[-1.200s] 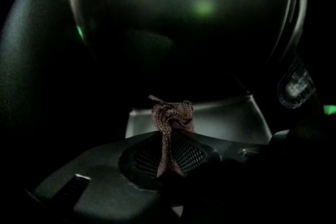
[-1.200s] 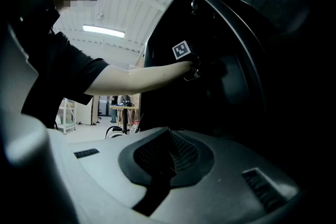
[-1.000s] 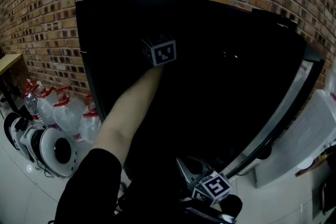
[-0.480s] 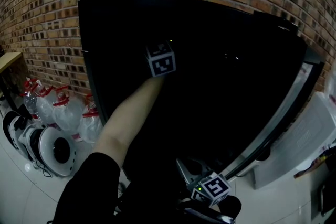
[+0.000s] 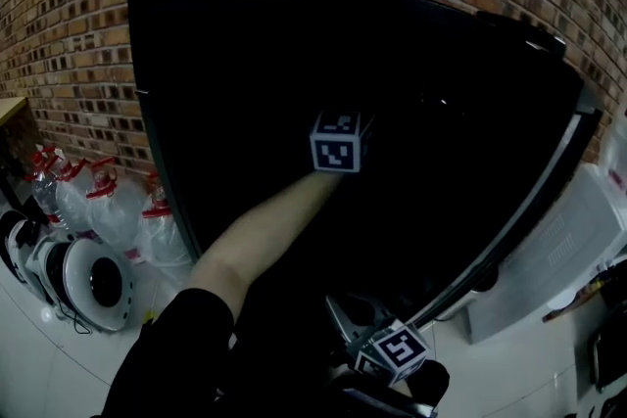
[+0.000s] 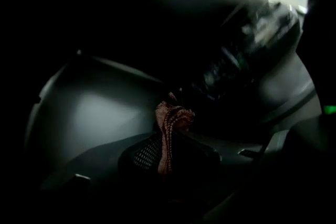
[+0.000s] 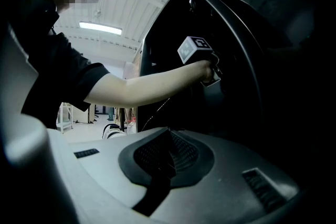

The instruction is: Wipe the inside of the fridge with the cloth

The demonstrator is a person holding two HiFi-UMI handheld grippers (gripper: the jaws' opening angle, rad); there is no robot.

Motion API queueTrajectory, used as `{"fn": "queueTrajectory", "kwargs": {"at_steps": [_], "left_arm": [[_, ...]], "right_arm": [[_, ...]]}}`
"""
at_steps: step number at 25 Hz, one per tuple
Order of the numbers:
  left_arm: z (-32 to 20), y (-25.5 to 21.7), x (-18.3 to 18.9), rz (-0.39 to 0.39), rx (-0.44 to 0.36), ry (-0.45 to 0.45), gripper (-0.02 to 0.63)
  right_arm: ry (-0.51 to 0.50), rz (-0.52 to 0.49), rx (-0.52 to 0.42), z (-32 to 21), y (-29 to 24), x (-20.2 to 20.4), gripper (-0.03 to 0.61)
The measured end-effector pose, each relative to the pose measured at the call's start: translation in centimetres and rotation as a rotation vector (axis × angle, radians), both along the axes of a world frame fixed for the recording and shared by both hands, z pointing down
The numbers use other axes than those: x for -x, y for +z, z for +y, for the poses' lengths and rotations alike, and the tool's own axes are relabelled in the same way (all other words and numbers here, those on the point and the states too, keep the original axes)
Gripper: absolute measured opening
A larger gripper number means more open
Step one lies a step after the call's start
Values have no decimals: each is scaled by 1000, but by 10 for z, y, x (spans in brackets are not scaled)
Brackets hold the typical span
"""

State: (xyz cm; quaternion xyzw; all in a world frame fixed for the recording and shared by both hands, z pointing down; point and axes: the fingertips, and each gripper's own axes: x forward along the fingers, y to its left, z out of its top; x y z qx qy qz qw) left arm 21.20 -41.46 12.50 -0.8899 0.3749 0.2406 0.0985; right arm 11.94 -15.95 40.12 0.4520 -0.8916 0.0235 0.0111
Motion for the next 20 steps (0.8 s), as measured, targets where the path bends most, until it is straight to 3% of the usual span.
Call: {"fn": "queueTrajectory", "kwargs": {"at_steps": [4, 10, 20], "left_arm": [[-2, -4, -23, -55, -72, 7, 46], [-7, -11, -31, -101, -98, -66, 48], [-24, 3, 12, -117, -90, -163, 48]], "right_arm": [[0, 21, 6, 1, 5, 0, 5], [8, 20, 19, -1, 7, -1, 5], [19, -9, 22, -6, 3, 0, 5]]}}
